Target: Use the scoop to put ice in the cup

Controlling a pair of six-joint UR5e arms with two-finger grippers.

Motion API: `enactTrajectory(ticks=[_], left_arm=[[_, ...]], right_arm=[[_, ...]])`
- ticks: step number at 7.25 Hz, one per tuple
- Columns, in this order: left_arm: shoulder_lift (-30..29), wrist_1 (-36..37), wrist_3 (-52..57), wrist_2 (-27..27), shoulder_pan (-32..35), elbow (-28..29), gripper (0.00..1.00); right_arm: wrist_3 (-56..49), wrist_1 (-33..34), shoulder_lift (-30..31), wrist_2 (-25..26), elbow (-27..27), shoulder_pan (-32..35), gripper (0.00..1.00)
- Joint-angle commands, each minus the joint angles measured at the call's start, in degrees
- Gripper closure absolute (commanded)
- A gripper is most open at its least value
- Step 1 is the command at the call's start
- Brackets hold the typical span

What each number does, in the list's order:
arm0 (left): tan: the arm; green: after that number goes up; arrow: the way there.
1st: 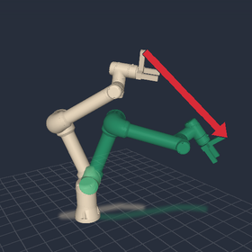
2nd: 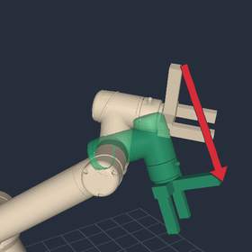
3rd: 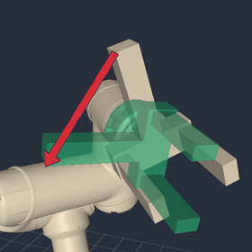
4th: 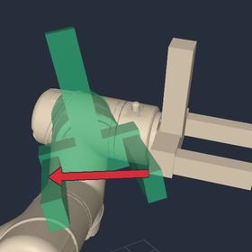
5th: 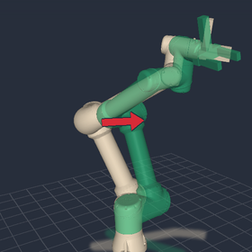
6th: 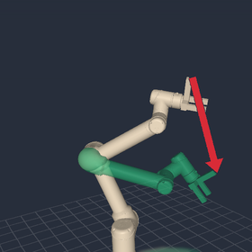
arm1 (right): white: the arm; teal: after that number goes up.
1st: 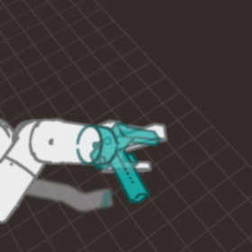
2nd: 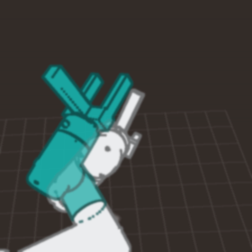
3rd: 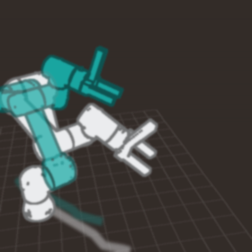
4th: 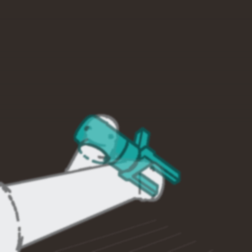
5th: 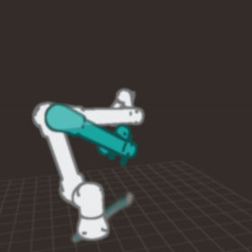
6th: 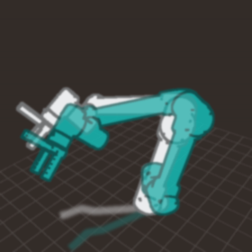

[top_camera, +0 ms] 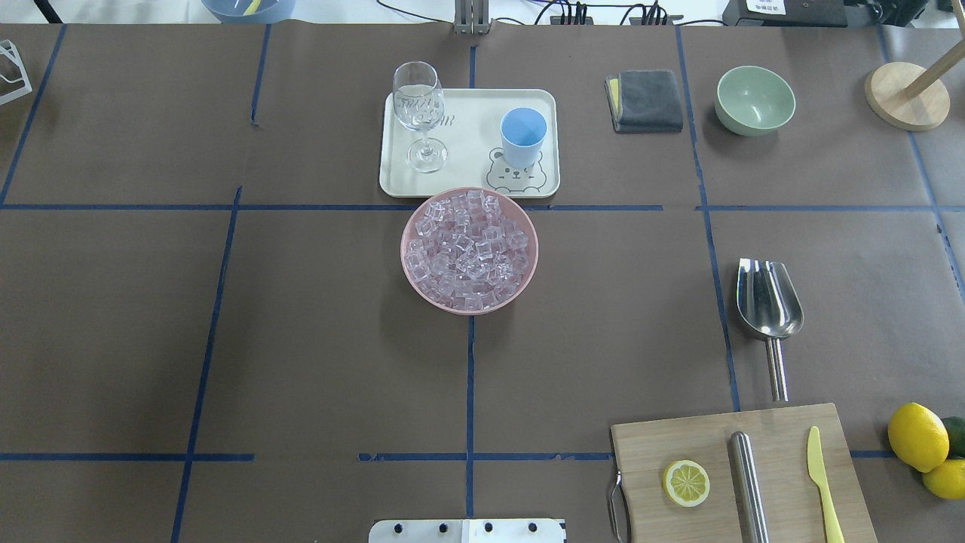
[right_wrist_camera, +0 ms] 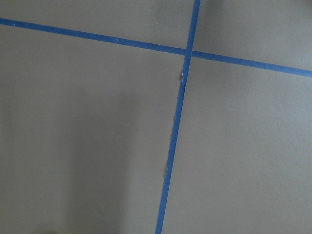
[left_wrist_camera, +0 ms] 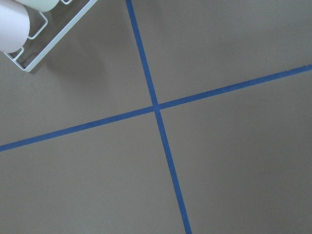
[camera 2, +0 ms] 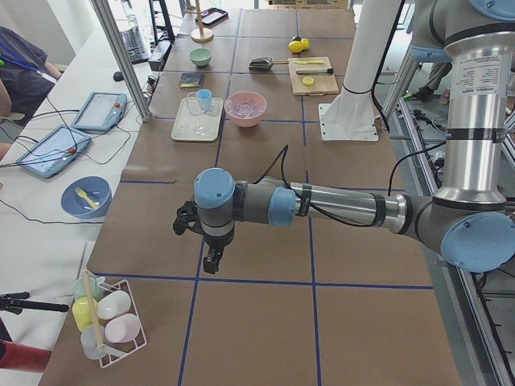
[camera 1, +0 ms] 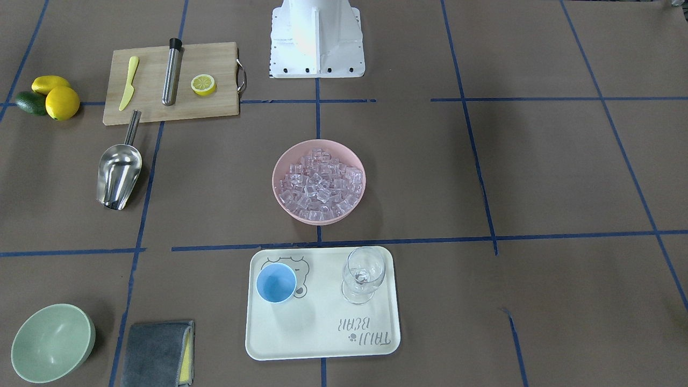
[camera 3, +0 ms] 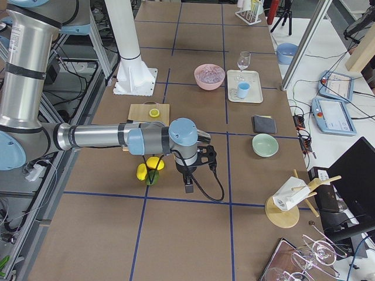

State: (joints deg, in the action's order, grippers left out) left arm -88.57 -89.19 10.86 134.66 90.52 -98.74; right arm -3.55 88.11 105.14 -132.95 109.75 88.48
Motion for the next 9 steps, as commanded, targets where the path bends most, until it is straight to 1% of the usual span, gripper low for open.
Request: enactTrajectory(ticks=[1,3,4,5,6,7,8,9], left_arm=[[-1.59,-0.19,0.03,0.43,-0.08,0.03,0.0],[-7.21,-2.81,-0.4,0.34,-0.08,2.48,0.0],[-8.19,-3.61,-0.58,0.43,-0.17,2.76,0.0],[-8.28,-3.71,-0.49,0.43,-0.17,1.98,0.0],[-9.68,-5.45,-0.32,0.52,-0.17,1.79,0.0],[-10.3,-13.82,-0.4,0.17,-0.17,2.23,0.0],[-11.0,-25.3,-0.66,0.17,-0.43,5.54,0.0],[-13.27,-27.5,-0.93,0.6,-0.52,7.92,0.0]], right_arm=[[0.38,-0.39,-0.55,0.06,-0.15,-0.41,0.0],[0.39,-0.48,-0.99,0.06,-0.32,-0.41,0.0],[0.3,-0.57,-0.9,0.06,-0.24,-0.41,0.0],[0.3,-2.48,-0.82,0.06,-0.32,-0.41,0.0],[0.38,-2.94,-0.81,0.06,-0.32,-0.41,0.0],[0.39,-2.94,-0.81,0.06,-0.32,-0.41,0.0],[0.56,-2.94,-0.9,-0.02,-0.06,-0.41,0.0],[0.65,-2.94,-0.99,-1.85,-0.32,-0.41,0.0]])
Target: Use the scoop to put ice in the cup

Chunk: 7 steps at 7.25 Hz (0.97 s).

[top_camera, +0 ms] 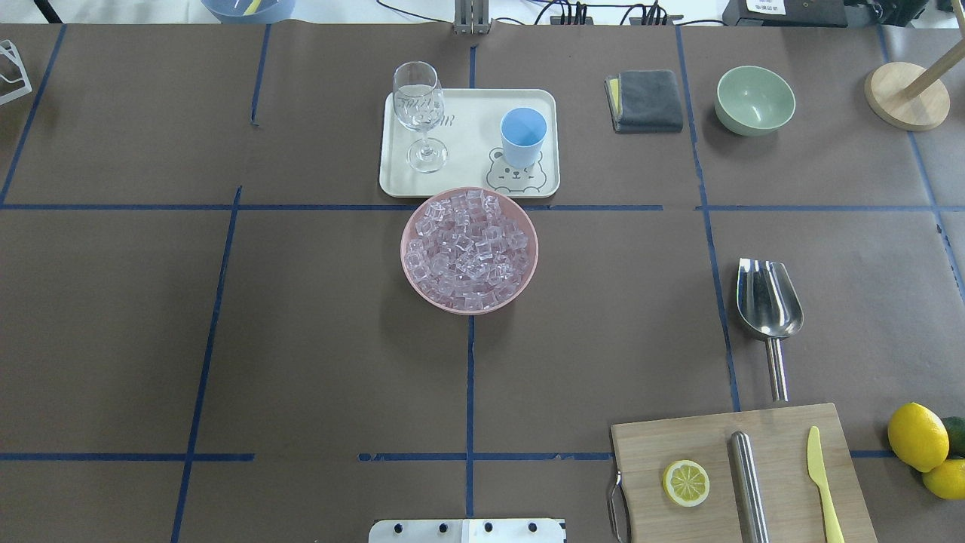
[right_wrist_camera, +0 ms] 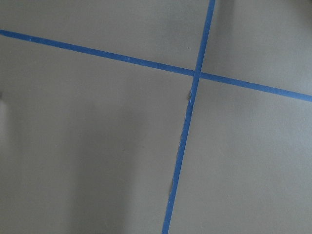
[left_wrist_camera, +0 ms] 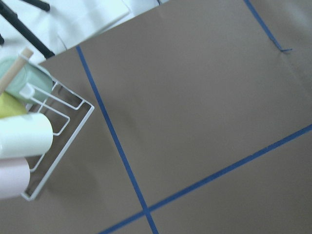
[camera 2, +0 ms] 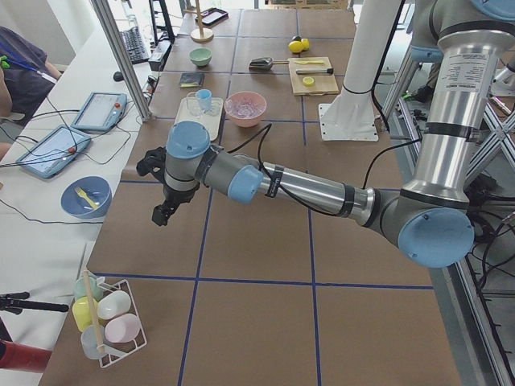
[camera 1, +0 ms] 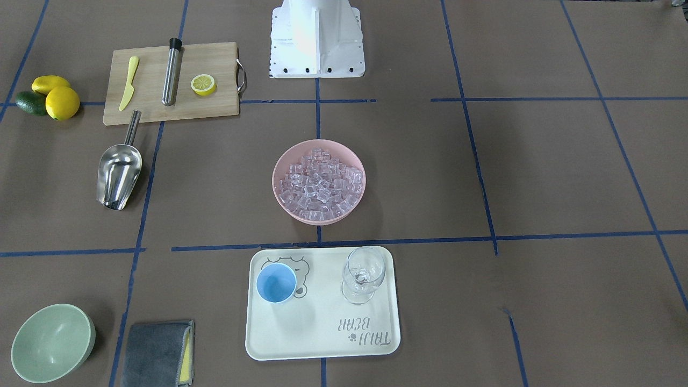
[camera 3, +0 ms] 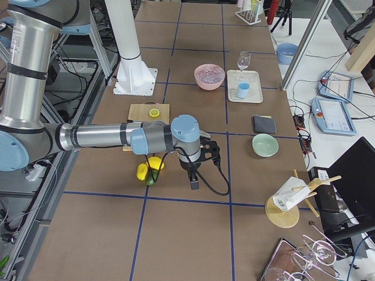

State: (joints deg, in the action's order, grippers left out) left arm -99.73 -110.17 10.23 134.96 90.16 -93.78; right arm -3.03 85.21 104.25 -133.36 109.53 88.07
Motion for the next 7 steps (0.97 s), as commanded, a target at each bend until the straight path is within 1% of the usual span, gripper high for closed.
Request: enactTrajectory(ticks=[1,2,3,5,6,7], left_arm=[[-3.53,-6.72,-5.43,0.39,-3.2,2.64,0.0],[-3.97,-7.76,-12.27,0.05,-10.02,2.2,0.0],[-4.33,-13.26,-14.6,-0.13,-15.05,1.59,0.0],[-4.59,-28.09,-15.06,-0.48,-26.73,2.28,0.0],[-5.12,-31.82,-15.23,-0.4,-30.62,1.68,0.0],[-6.78,-32.12,-16.02,-0.31,-33.44,1.76,0.0]], right_arm=[[0.13,-0.05,-0.19,-1.72,-0.11,0.0,0.0],[0.13,0.04,-0.88,-1.81,-0.11,0.0,0.0],[0.04,-0.05,-0.89,-1.81,-0.11,-0.44,0.0],[0.04,-0.13,-0.98,-2.25,-0.02,-1.14,0.0],[0.04,-0.48,-1.24,-2.25,-0.1,-1.49,0.0],[0.04,-0.49,-1.24,-2.25,0.07,-1.58,0.0]])
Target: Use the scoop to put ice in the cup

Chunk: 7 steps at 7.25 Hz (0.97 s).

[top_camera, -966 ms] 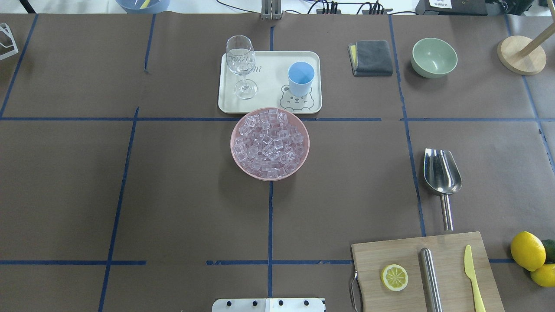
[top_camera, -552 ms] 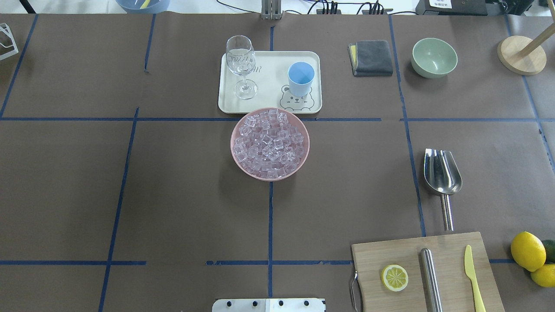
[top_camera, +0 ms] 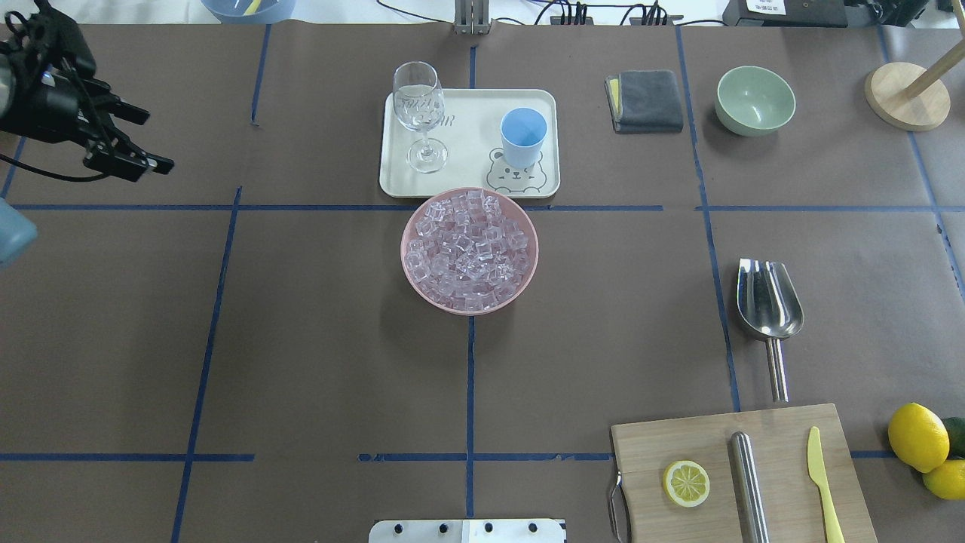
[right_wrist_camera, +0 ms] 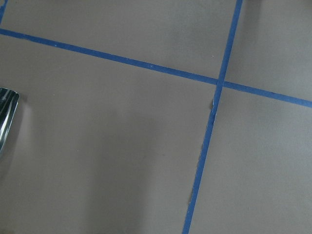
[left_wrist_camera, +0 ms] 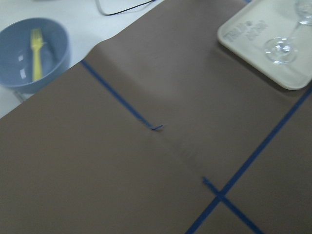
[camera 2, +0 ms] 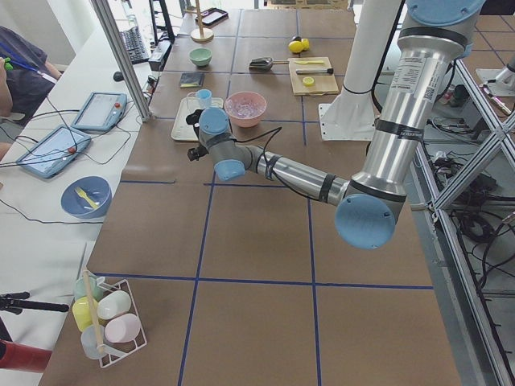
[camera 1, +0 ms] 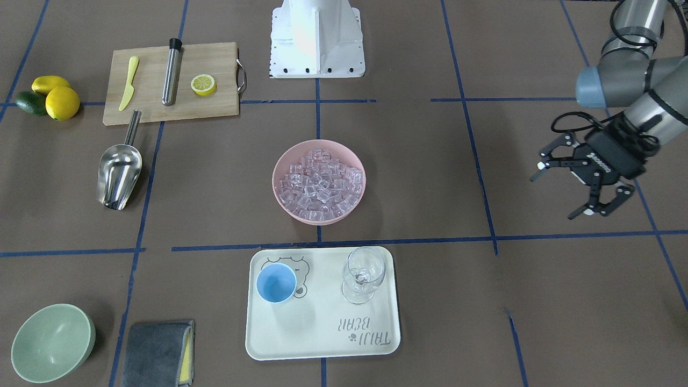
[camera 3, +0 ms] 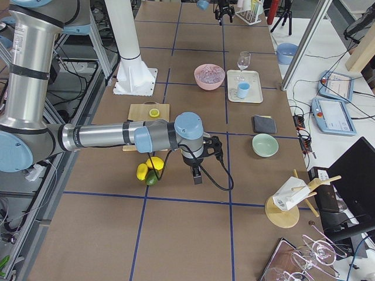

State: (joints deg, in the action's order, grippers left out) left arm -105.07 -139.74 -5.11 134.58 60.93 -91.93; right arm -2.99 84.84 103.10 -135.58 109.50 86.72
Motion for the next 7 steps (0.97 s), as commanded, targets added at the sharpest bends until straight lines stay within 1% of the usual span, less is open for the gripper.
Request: enactTrajectory(ticks=[1,2,4,5,6,7], left_arm=[[-1.28,-4.12,-0.43,0.07,-6.76,-0.09,0.0],[-1.45,-5.97,0.01,-0.37,-8.18,0.69,0.0],[-2.06,-6.69,-0.07,-7.89,-16.76,0.52,0.0],[-2.42,-6.78,-0.07,-10.28,-19.68,0.7,0.0],[-3.81,-6.78,0.02,-10.56,-22.4,1.66,0.0],[-5.65,-6.78,0.1,-10.65,-25.04,2.97,0.0]], right_arm=[[0.09,-0.21,-0.27,-0.3,0.8,-1.11,0.0],[0.09,-0.29,-0.35,-1.43,1.15,-1.99,0.0],[0.7,-0.29,-0.36,-1.71,2.12,-3.75,0.0],[5.23,-0.56,-0.36,-1.8,3.34,-4.71,0.0],[12.49,-4.39,-0.18,-1.71,4.05,-6.64,0.0],[20.14,-10.17,0.6,-1.71,3.97,-9.09,0.0]])
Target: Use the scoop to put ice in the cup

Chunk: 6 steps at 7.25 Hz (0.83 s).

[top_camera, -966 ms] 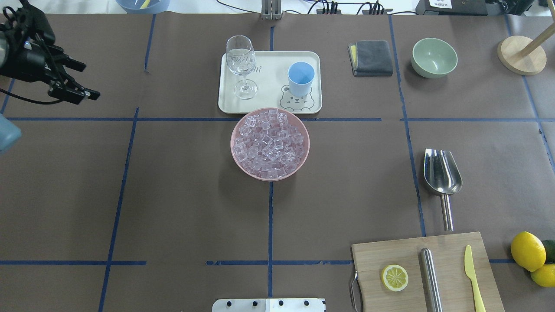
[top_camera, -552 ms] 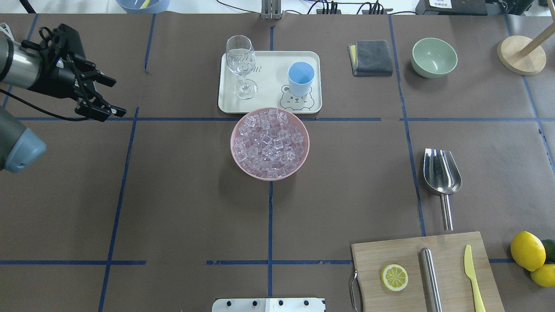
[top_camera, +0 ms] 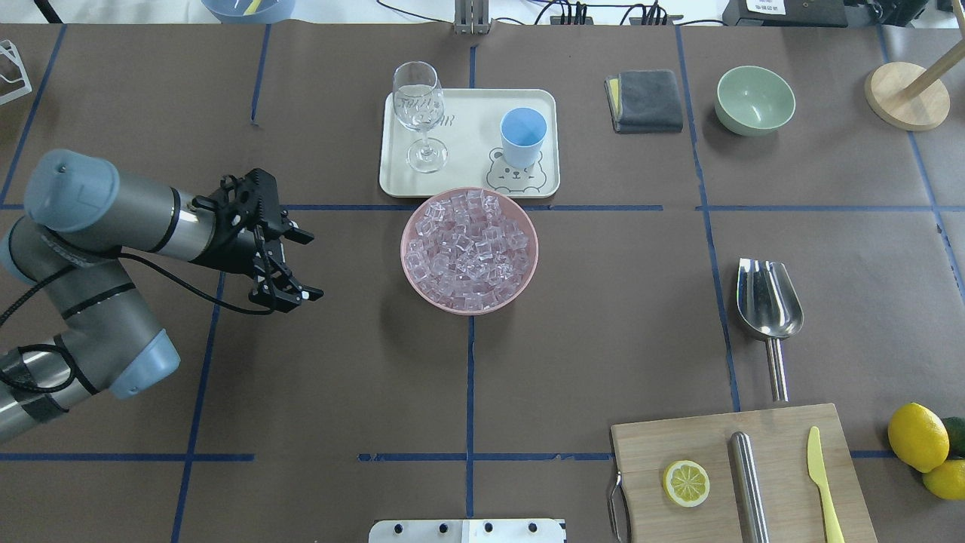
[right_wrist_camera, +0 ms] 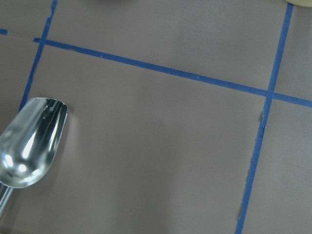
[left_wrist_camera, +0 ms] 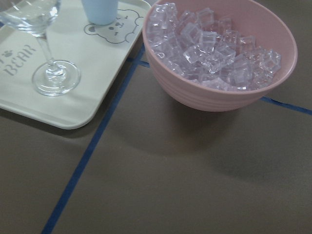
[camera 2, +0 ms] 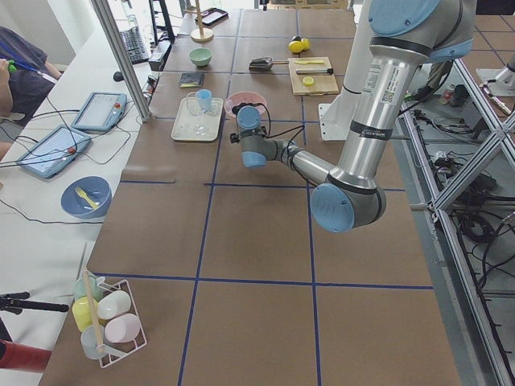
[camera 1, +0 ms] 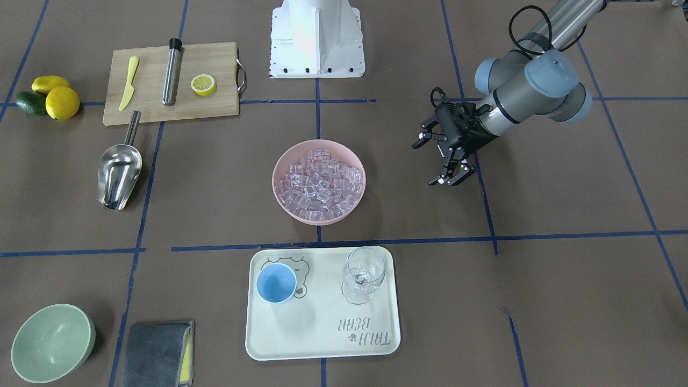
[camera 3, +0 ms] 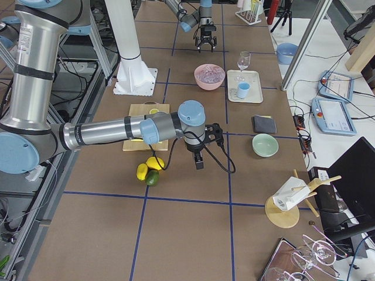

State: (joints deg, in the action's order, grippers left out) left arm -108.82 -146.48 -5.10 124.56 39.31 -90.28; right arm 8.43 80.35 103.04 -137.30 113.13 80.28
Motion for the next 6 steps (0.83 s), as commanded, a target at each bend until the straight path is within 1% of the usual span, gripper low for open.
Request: enactTrajectory(ticks=[1,2,3,4,5,6], left_arm=[[-3.57,-0.21,0.0,-2.64,-5.45,2.03,0.0],[-4.89,-3.08,0.0,-6.4,-7.13,3.17,0.0],[-5.95,-5.72,0.0,-7.39,-7.32,5.7,0.0],[-6.14,-6.44,0.09,-7.49,-7.32,6.6,0.0],[-6.22,-6.45,0.87,-8.71,-6.97,7.04,0.0],[-7.97,-6.45,5.15,-8.98,-5.57,9.48,0.0]], right_arm=[[13.75,-8.43,0.76,0.1,0.34,-4.76,0.0],[16.76,-9.94,0.76,0.27,0.43,-6.35,0.0],[18.53,-11.08,0.76,0.45,0.51,-7.41,0.0],[19.68,-11.61,0.76,0.54,0.6,-8.12,0.0],[20.22,-11.62,0.76,0.63,1.04,-8.73,0.0],[20.48,-11.62,0.76,0.63,1.39,-9.09,0.0]])
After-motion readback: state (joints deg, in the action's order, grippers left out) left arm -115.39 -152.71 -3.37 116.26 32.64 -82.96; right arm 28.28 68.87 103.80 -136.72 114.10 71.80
